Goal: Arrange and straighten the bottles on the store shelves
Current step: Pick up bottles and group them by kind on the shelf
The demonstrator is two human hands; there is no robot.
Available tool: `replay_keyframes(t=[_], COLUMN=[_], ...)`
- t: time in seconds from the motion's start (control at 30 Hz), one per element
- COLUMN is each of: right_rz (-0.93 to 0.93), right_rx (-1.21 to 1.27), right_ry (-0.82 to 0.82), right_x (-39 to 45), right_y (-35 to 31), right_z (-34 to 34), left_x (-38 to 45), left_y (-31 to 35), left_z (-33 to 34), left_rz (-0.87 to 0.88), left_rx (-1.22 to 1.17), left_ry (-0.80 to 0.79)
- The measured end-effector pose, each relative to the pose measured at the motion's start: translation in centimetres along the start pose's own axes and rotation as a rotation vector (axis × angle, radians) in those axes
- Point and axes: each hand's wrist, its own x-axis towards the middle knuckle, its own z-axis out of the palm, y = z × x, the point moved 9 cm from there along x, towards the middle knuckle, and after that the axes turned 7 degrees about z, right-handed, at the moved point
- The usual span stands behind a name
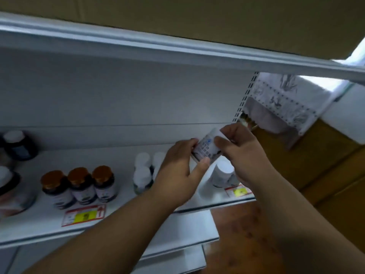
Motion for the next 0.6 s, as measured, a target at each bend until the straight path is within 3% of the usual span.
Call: replay_keyframes(t=[0.3, 0.47, 0.6], right_rz=[0.000, 0.035, 0.088], right_rx=[-0.264, -0.412, -0.553], right_ry=[0.096, 0.078, -0.050], right_x=[3.5, 4.9, 5.6], right_y=[4.7, 8.3, 11.1], right_z=[-13.7, -15.9, -15.0], left_x=[3.5, 6.7, 7.1], left_y=[2.8, 2.2, 0.4], left_z=[12.0, 17.0, 20.0], left_rz=[-0.035, 0.034, -0.012], left_rx=[0.322, 0.606, 0.725], left_ry=[-0.157, -0.338, -0.472])
